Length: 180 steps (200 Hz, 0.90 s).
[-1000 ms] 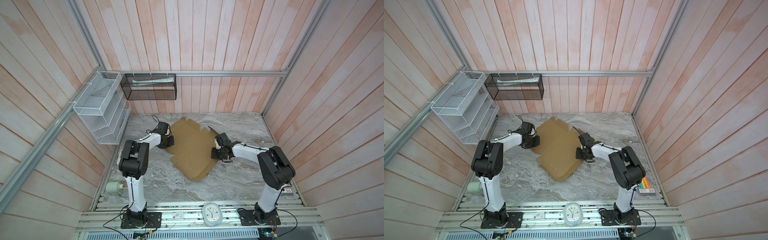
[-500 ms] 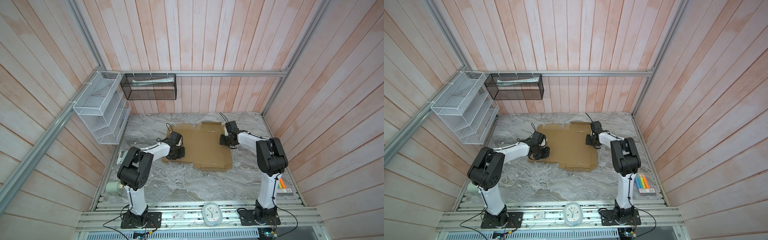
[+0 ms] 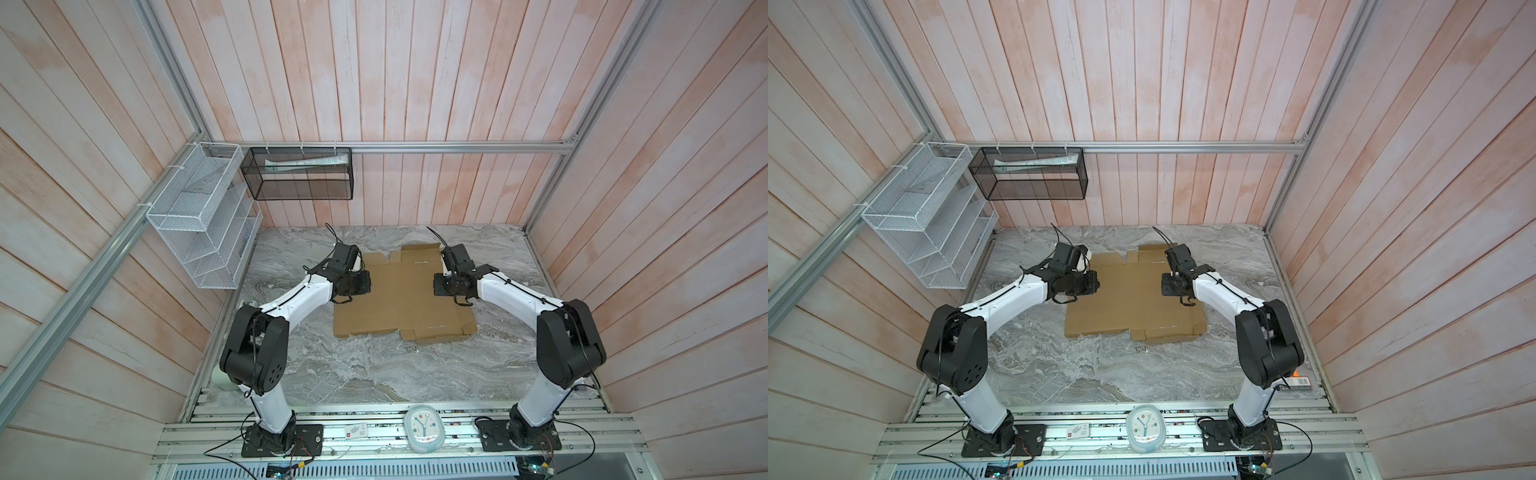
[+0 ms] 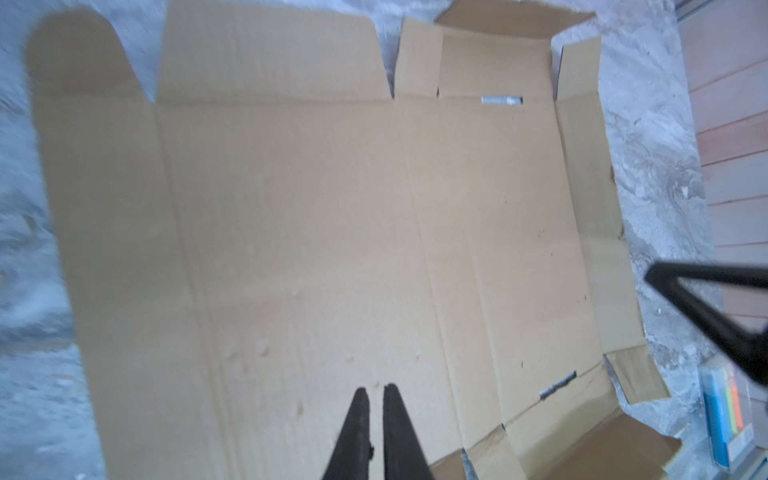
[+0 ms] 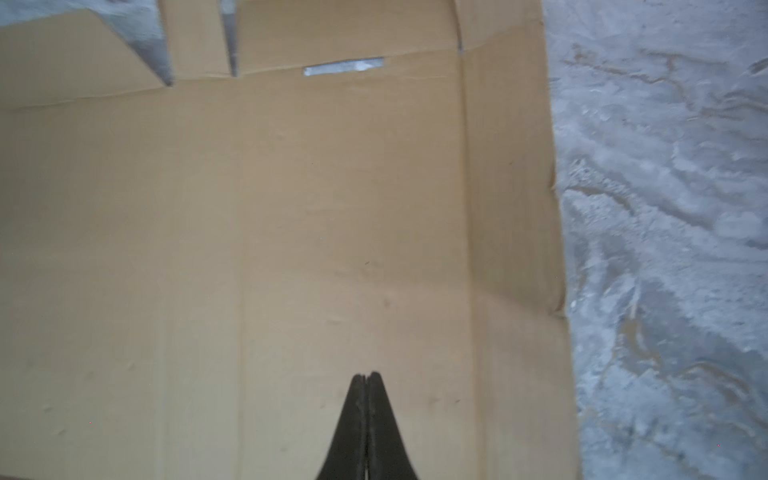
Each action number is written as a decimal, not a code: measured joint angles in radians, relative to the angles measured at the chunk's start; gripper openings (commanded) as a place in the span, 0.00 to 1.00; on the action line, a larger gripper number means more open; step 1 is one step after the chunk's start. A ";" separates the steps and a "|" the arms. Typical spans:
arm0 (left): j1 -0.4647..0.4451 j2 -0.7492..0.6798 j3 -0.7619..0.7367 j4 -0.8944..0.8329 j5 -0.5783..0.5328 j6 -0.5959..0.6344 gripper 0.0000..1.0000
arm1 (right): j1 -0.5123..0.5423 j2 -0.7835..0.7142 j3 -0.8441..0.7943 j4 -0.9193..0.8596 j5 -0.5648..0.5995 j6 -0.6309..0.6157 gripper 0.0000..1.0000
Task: Fold the paper box
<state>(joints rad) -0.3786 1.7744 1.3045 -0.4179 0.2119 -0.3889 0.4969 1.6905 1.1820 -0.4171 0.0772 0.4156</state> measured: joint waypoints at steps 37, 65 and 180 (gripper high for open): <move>0.051 0.121 0.079 0.014 0.017 0.034 0.00 | 0.126 -0.031 -0.171 0.009 -0.016 0.130 0.04; 0.055 0.202 0.097 0.014 0.023 0.045 0.00 | 0.147 -0.021 -0.262 0.012 -0.031 0.191 0.03; 0.055 0.182 -0.071 0.061 0.018 0.035 0.00 | 0.011 -0.022 -0.310 0.151 -0.095 0.195 0.03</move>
<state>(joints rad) -0.3237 1.9564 1.2339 -0.3569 0.2302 -0.3538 0.5076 1.6684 0.8722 -0.2661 -0.0177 0.6109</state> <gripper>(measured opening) 0.055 0.043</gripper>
